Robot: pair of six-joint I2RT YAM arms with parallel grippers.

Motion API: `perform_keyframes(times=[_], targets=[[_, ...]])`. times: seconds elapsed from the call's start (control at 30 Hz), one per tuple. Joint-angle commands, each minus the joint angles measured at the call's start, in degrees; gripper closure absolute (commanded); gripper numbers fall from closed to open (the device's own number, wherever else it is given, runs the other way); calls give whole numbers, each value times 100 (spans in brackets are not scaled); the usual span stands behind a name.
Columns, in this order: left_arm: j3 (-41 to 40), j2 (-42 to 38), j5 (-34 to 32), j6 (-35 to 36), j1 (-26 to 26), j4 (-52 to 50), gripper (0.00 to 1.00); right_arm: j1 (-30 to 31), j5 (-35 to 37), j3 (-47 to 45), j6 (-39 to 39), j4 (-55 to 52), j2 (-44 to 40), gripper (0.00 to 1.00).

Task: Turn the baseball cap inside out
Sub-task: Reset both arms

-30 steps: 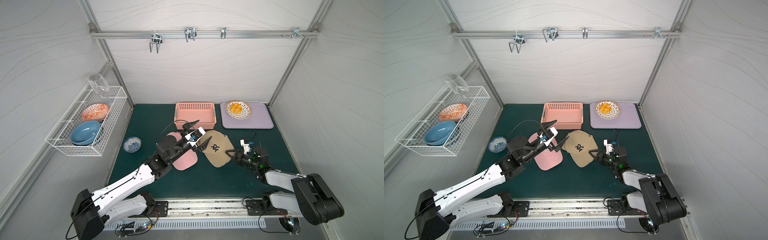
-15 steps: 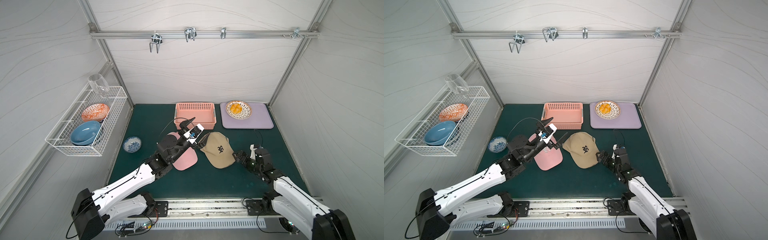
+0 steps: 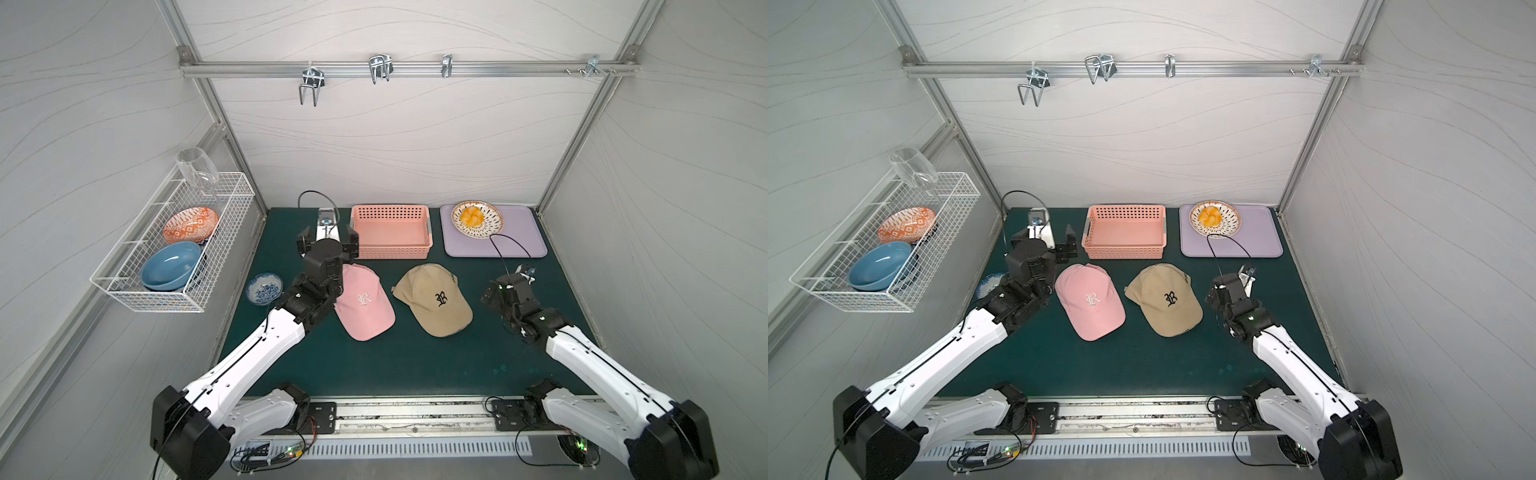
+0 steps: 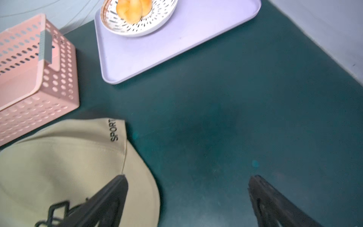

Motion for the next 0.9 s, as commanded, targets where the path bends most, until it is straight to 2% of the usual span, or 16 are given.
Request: perform_keyframes(times=[0.0, 0.13, 0.27, 0.43, 0.7, 0.87], targets=[[-242, -69, -732, -789, 580, -723, 0, -570, 475, 406, -584, 60, 337, 1], [-767, -48, -722, -1009, 1318, -729, 0, -1370, 265, 616, -1029, 501, 791, 1], [-1195, 121, -587, -1116, 1845, -577, 0, -1738, 384, 422, -1663, 1349, 1070, 1], [-1547, 511, -218, -1009, 2328, -179, 0, -2277, -68, -15, -2132, 2227, 1296, 1], [-2372, 1012, 1208, -437, 2718, 1642, 0, -2597, -1066, -685, -2857, 3813, 1541, 1], [-2555, 1341, 2083, -198, 2883, 2589, 0, -2742, -1825, -1164, -3142, 4955, 1682, 1]])
